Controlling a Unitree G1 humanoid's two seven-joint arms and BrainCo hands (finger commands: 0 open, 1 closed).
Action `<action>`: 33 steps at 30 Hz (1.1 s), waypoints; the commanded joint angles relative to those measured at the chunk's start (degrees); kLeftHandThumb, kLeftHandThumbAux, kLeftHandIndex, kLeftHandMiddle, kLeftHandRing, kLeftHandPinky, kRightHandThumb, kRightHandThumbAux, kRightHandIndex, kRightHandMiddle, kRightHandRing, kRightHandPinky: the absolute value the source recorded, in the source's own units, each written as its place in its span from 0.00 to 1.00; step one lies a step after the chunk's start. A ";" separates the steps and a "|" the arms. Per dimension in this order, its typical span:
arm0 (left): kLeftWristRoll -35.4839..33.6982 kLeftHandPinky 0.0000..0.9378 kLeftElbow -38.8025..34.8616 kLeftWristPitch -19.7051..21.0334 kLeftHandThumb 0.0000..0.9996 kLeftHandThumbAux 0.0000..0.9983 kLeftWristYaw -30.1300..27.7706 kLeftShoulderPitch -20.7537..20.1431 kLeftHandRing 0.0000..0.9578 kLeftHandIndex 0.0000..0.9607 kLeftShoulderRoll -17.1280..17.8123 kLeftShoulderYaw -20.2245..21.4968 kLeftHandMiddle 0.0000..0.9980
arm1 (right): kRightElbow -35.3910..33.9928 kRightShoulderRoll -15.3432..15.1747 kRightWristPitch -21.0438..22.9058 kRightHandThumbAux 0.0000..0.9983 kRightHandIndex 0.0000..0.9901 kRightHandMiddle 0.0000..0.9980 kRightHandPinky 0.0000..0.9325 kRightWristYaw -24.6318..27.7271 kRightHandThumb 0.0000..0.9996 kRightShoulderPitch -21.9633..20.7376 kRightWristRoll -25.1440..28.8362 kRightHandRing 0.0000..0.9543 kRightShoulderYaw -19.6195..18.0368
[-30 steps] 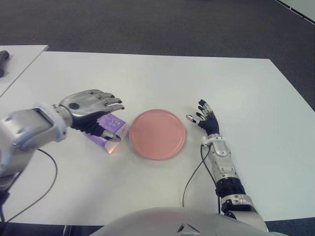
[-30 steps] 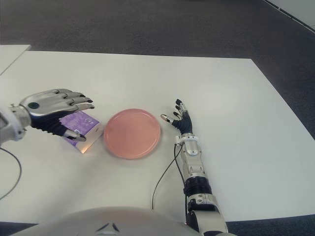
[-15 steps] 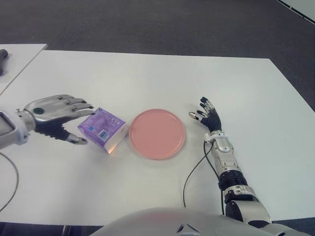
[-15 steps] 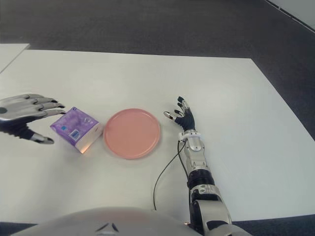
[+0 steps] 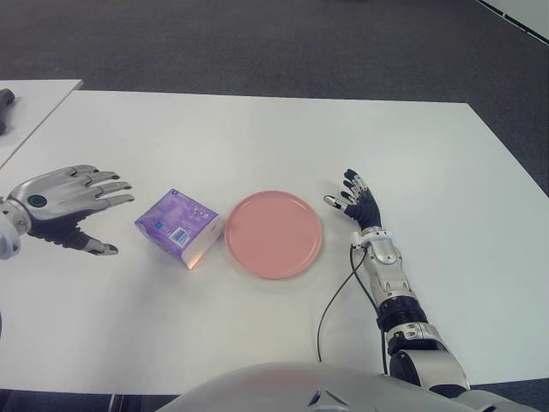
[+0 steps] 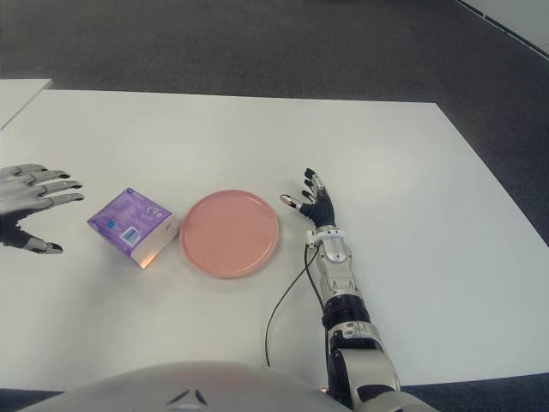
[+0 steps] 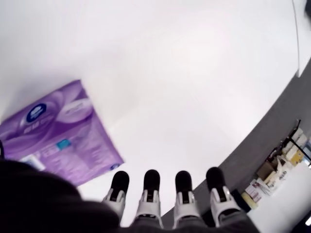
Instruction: Put the tissue paper into the plate.
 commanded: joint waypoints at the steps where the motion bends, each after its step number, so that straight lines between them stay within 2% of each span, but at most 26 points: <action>1: 5.15 0.00 0.60 1.64 0.38 0.13 5.68 0.93 0.00 0.00 -0.41 -2.67 0.00 | 3.97 -0.05 1.93 0.84 0.03 0.02 0.10 -0.08 0.01 -1.34 0.03 0.03 -0.24; 4: 7.83 0.00 1.22 3.50 0.39 0.13 8.73 0.49 0.00 0.00 -0.68 -4.80 0.00 | 2.38 0.20 2.03 0.84 0.03 0.01 0.08 -0.01 0.00 -0.19 0.00 0.02 0.05; 8: 11.29 0.00 3.71 6.28 0.41 0.15 13.97 -0.42 0.00 0.00 -0.05 -7.78 0.00 | -4.51 1.08 3.65 0.85 0.03 0.01 0.04 0.16 0.00 4.13 -0.11 0.00 1.24; 17: 17.36 0.00 12.92 12.96 0.43 0.15 24.97 -6.19 0.00 0.00 -0.07 -18.04 0.00 | -4.95 1.40 4.29 0.85 0.03 0.00 0.01 0.26 0.00 4.61 0.57 0.00 0.54; 19: 17.48 0.00 13.35 13.89 0.42 0.15 26.14 -7.02 0.00 0.00 0.01 -19.69 0.00 | -5.10 0.67 5.13 0.86 0.03 0.00 0.02 0.47 0.00 4.17 1.12 0.00 -0.28; 24: 17.23 0.00 12.97 16.59 0.41 0.15 27.16 -10.30 0.00 0.00 -2.25 -24.24 0.00 | -12.55 1.59 8.55 0.87 0.03 0.01 0.07 -1.10 0.00 6.52 0.73 0.01 0.03; 26: 16.94 0.00 12.89 17.78 0.40 0.14 28.24 -11.12 0.00 0.00 -3.27 -25.63 0.00 | -11.76 -1.28 7.73 0.87 0.04 0.02 0.10 0.64 0.00 5.84 2.40 0.02 -2.36; 28: 16.73 0.00 12.84 18.59 0.40 0.14 29.00 -11.53 0.00 0.00 -3.60 -26.58 0.00 | -11.41 -2.54 7.39 0.87 0.04 0.03 0.11 1.48 0.00 5.60 3.18 0.04 -3.41; 33: 16.09 0.00 12.46 20.04 0.40 0.13 31.18 -12.72 0.00 0.00 -4.21 -28.17 0.00 | -15.72 0.70 8.63 0.86 0.04 0.04 0.09 -4.57 0.00 4.08 -1.37 0.04 -0.92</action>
